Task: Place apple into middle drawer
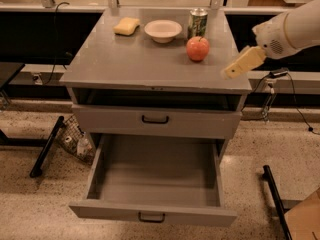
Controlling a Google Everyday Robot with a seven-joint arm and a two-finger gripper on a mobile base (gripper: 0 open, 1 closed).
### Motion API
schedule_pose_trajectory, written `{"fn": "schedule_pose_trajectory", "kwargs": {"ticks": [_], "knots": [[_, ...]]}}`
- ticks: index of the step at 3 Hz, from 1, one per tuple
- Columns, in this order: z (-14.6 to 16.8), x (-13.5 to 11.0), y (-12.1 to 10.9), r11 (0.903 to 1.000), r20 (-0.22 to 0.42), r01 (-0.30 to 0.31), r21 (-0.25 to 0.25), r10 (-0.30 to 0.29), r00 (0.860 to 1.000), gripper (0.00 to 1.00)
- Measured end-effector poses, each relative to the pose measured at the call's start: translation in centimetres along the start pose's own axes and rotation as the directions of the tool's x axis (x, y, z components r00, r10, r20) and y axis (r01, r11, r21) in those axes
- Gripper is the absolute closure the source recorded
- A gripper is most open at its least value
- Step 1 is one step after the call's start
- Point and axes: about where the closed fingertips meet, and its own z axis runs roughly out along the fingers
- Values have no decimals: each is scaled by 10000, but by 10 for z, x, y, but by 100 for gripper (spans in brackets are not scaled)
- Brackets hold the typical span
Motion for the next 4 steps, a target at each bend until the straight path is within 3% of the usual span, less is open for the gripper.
{"fn": "schedule_pose_trajectory", "kwargs": {"ticks": [1, 2, 4], "knots": [[36, 5, -22, 9964, 700, -736, 432, 705, 9951, 0], [62, 6, -44, 9844, 1565, -1528, 878, 1378, 9780, 0], [112, 4, -82, 9557, 2762, -2716, 1131, 2324, 9326, 0]]}}
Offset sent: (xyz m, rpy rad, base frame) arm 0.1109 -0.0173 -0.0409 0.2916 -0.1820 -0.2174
